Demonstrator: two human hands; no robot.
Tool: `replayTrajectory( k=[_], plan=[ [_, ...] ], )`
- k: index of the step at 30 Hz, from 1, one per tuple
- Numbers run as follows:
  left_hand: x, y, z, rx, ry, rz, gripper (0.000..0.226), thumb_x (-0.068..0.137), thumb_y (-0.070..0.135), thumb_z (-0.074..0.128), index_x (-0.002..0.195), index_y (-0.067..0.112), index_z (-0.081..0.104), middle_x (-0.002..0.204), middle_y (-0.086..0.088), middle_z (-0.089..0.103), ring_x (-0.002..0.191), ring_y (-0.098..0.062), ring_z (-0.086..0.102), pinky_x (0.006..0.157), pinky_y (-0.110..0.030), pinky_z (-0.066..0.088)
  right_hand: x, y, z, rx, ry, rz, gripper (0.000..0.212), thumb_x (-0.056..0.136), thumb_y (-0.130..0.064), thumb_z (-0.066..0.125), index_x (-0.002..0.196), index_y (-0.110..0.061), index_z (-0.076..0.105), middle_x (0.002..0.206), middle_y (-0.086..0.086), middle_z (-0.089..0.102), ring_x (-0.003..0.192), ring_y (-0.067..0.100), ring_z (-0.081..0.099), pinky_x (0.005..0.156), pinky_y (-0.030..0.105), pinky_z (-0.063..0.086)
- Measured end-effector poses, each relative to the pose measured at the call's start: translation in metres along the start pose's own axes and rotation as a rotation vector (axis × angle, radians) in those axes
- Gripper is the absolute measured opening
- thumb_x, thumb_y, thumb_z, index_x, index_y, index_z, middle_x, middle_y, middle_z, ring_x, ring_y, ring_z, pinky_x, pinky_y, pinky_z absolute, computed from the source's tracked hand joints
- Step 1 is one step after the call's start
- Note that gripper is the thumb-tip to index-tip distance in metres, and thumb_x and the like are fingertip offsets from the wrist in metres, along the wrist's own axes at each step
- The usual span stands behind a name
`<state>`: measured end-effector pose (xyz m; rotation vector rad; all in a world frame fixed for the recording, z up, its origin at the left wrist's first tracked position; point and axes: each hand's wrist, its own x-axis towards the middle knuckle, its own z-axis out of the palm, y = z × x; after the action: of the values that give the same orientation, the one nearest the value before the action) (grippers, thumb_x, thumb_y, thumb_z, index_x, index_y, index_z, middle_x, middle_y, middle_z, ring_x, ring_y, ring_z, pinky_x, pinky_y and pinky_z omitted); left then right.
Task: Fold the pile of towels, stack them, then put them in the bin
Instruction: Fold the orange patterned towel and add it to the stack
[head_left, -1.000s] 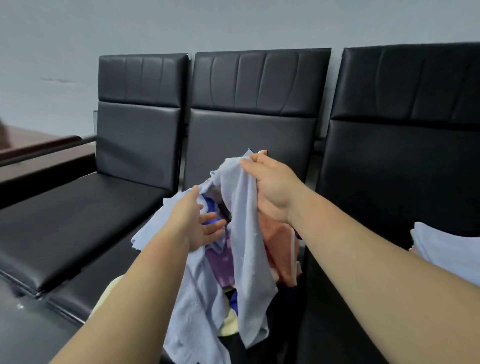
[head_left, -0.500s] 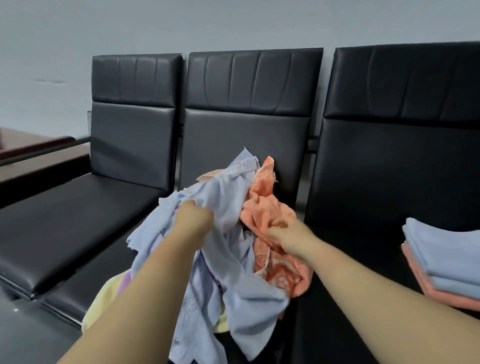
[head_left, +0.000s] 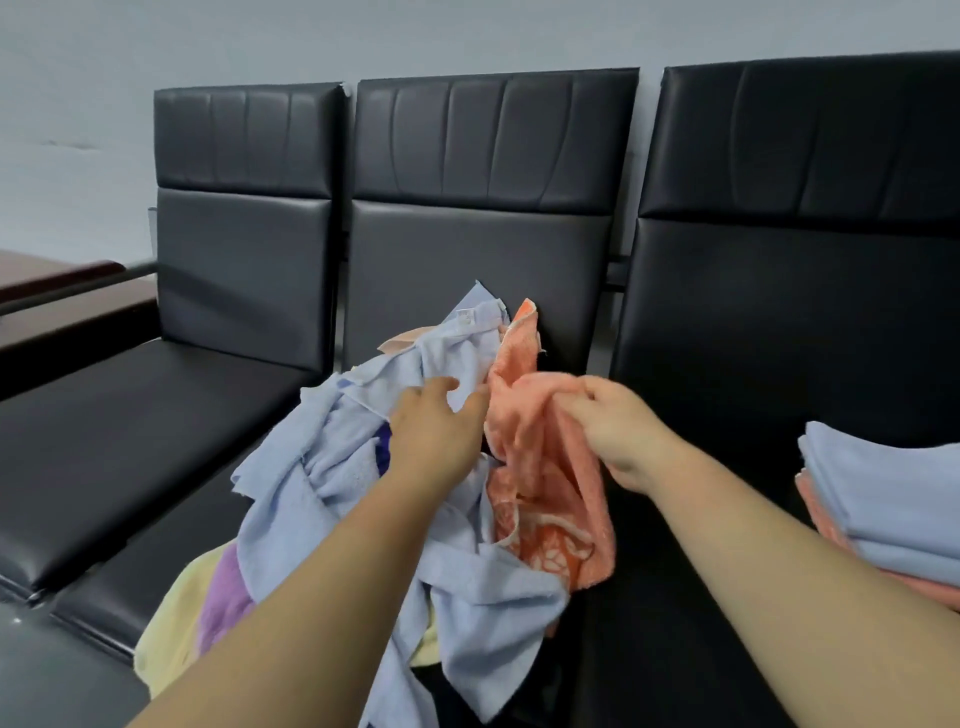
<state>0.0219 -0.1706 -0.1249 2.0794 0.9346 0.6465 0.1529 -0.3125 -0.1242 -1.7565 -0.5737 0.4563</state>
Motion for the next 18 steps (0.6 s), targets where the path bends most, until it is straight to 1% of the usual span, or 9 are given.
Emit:
replayTrajectory(
  k=[2, 5, 7, 9, 11, 12, 15, 16, 18],
  plan=[
    [-0.008, 0.017, 0.008, -0.425, -0.168, -0.078, 0.046, 0.101, 0.058, 0.046, 0.126, 0.023, 0.062, 0.116, 0.009, 0.064, 0.099, -0.012, 0.063, 0.08, -0.018, 0.048, -0.013, -0.028, -0.022, 0.299, -0.031, -0.008, 0.019, 0.108, -0.017, 0.052, 0.117, -0.012, 0.069, 0.115, 0.019, 0.074, 0.108, 0.034, 0.072, 0.101, 0.055, 0.056],
    [-0.024, 0.037, 0.024, -0.821, -0.436, -0.218, 0.043, 0.101, 0.063, 0.042, 0.11, 0.029, 0.067, 0.099, 0.008, 0.072, 0.088, -0.013, 0.069, 0.078, -0.034, 0.055, -0.037, -0.061, -0.05, 0.481, -0.036, -0.042, 0.027, 0.11, -0.018, 0.048, 0.128, -0.01, 0.065, 0.12, 0.02, 0.073, 0.111, 0.034, 0.071, 0.096, 0.053, 0.057],
    [-0.04, 0.053, 0.035, -0.876, -0.566, -0.225, 0.038, 0.103, 0.057, 0.043, 0.105, 0.026, 0.066, 0.098, 0.002, 0.073, 0.087, -0.017, 0.068, 0.076, -0.036, 0.055, -0.053, -0.073, -0.069, 0.533, 0.003, -0.055, 0.027, 0.109, -0.018, 0.049, 0.127, -0.008, 0.066, 0.116, 0.02, 0.074, 0.105, 0.033, 0.074, 0.089, 0.05, 0.06],
    [-0.055, 0.069, 0.043, -0.884, -0.625, -0.216, 0.032, 0.107, 0.036, 0.048, 0.092, 0.016, 0.068, 0.075, 0.0, 0.075, 0.073, -0.017, 0.069, 0.064, -0.027, 0.056, -0.065, -0.08, -0.083, 0.558, 0.057, -0.039, 0.026, 0.108, -0.019, 0.052, 0.124, -0.006, 0.068, 0.109, 0.019, 0.077, 0.097, 0.032, 0.076, 0.08, 0.047, 0.062],
    [-0.071, 0.084, 0.055, -0.829, -0.665, -0.197, 0.041, 0.107, 0.018, 0.048, 0.073, 0.008, 0.068, 0.057, 0.0, 0.069, 0.061, -0.017, 0.065, 0.054, -0.017, 0.053, -0.076, -0.079, -0.109, 0.588, 0.172, -0.028, 0.023, 0.106, -0.019, 0.056, 0.116, -0.003, 0.071, 0.098, 0.017, 0.079, 0.087, 0.029, 0.078, 0.071, 0.042, 0.064],
    [-0.077, 0.089, 0.063, -0.809, -0.679, -0.218, 0.041, 0.106, 0.02, 0.051, 0.072, 0.008, 0.071, 0.063, -0.004, 0.07, 0.063, -0.019, 0.067, 0.059, -0.019, 0.055, -0.082, -0.078, -0.123, 0.604, 0.234, -0.017, 0.022, 0.105, -0.017, 0.059, 0.113, -0.002, 0.072, 0.094, 0.017, 0.079, 0.084, 0.028, 0.079, 0.068, 0.041, 0.064],
    [-0.091, 0.096, 0.088, -0.817, -0.75, -0.359, 0.03, 0.097, 0.031, 0.061, 0.098, 0.002, 0.07, 0.095, -0.016, 0.071, 0.082, -0.03, 0.07, 0.085, -0.043, 0.059, -0.093, -0.055, -0.156, 0.565, 0.382, 0.099, 0.016, 0.096, -0.01, 0.069, 0.107, -0.001, 0.076, 0.093, 0.019, 0.079, 0.085, 0.032, 0.079, 0.076, 0.047, 0.065],
    [-0.101, 0.098, 0.098, -0.776, -0.76, -0.38, 0.035, 0.098, 0.037, 0.06, 0.107, 0.004, 0.066, 0.102, -0.017, 0.069, 0.09, -0.032, 0.069, 0.09, -0.048, 0.058, -0.103, -0.04, -0.164, 0.496, 0.39, 0.161, 0.017, 0.092, -0.011, 0.072, 0.107, -0.004, 0.077, 0.097, 0.019, 0.079, 0.088, 0.034, 0.078, 0.082, 0.05, 0.064],
    [-0.116, 0.091, 0.117, -0.563, -0.763, -0.352, 0.04, 0.098, 0.048, 0.057, 0.119, 0.014, 0.057, 0.111, -0.011, 0.066, 0.1, -0.031, 0.067, 0.097, -0.049, 0.054, -0.113, 0.002, -0.172, 0.192, 0.357, 0.34, 0.036, 0.083, -0.028, 0.078, 0.113, -0.009, 0.071, 0.107, 0.018, 0.077, 0.096, 0.034, 0.075, 0.089, 0.052, 0.062]
  ],
)
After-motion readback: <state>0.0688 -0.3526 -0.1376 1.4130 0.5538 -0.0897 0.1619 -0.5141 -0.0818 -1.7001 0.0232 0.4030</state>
